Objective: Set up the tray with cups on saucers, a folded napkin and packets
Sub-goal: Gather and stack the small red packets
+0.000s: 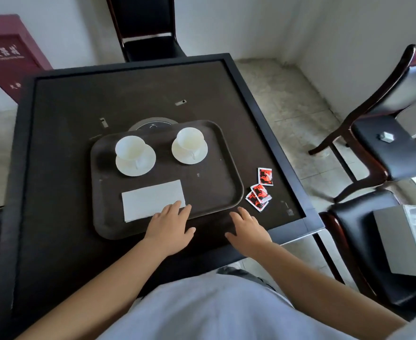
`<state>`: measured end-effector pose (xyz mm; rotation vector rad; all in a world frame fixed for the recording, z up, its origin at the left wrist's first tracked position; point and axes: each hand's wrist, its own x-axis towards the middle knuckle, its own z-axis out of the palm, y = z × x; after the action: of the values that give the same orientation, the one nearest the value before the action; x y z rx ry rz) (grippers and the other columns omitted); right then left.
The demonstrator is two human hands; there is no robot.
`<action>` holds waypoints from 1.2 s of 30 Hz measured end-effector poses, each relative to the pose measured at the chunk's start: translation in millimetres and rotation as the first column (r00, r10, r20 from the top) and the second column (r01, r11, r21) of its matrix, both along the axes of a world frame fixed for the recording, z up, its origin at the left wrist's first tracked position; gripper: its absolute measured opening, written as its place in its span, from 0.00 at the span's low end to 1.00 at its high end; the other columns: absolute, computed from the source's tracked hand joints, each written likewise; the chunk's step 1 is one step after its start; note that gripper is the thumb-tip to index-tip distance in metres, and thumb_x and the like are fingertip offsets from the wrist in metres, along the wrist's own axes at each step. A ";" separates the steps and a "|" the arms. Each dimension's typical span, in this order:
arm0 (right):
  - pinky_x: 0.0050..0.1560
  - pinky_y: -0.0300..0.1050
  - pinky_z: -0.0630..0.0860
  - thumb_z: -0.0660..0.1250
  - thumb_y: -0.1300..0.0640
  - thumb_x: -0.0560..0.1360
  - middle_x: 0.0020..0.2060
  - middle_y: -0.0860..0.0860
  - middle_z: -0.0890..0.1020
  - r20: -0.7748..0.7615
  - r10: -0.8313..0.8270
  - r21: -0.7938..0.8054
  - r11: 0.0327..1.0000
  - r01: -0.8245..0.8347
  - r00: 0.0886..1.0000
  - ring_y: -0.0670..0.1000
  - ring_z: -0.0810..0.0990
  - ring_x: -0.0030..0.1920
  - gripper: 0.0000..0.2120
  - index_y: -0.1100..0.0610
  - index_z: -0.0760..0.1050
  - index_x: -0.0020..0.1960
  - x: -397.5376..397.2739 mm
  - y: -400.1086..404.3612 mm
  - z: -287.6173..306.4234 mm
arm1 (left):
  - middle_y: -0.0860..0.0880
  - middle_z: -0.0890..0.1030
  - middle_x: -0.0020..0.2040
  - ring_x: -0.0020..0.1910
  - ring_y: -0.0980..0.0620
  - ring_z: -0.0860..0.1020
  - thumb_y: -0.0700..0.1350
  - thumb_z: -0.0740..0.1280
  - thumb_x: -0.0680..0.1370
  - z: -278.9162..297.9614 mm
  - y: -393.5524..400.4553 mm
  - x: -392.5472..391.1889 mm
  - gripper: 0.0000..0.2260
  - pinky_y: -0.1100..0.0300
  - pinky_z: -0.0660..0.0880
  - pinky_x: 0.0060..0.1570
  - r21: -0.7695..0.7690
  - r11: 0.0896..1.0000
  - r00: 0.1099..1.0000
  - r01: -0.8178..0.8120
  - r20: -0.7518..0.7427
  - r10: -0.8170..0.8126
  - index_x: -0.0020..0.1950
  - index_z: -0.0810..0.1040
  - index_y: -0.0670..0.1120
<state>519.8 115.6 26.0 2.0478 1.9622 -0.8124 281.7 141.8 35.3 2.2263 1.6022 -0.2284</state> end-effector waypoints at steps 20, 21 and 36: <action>0.46 0.48 0.74 0.65 0.46 0.75 0.64 0.51 0.70 -0.213 -0.196 -0.039 0.981 0.192 0.957 0.54 0.78 0.56 0.24 0.51 0.68 0.68 158.7 84.6 -28.9 | 0.46 0.62 0.76 0.74 0.44 0.59 0.53 0.62 0.79 -7.0 77.0 210.9 0.27 0.46 0.62 0.69 -0.070 0.990 0.990 0.121 0.077 -0.115 0.76 0.61 0.49; 0.47 0.48 0.74 0.65 0.46 0.75 0.63 0.51 0.70 -0.236 -0.235 -0.050 0.972 0.229 0.943 0.54 0.78 0.55 0.23 0.51 0.68 0.67 156.0 85.6 -28.6 | 0.47 0.63 0.76 0.74 0.45 0.59 0.53 0.62 0.79 -6.6 78.4 214.3 0.26 0.46 0.62 0.69 -0.058 0.990 0.990 0.128 0.065 -0.125 0.76 0.61 0.50; 0.44 0.46 0.74 0.64 0.51 0.76 0.53 0.50 0.76 -0.330 -0.066 -0.012 0.998 0.065 0.942 0.52 0.76 0.47 0.11 0.51 0.75 0.57 169.9 101.7 -45.8 | 0.45 0.76 0.61 0.58 0.44 0.75 0.47 0.68 0.76 -31.4 94.4 263.3 0.31 0.50 0.70 0.54 -0.037 0.995 0.996 -0.090 0.022 0.091 0.75 0.56 0.46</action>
<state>689.6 217.3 -19.8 2.0980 2.0614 -1.2435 545.0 236.3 3.9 2.1158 1.6681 -0.2032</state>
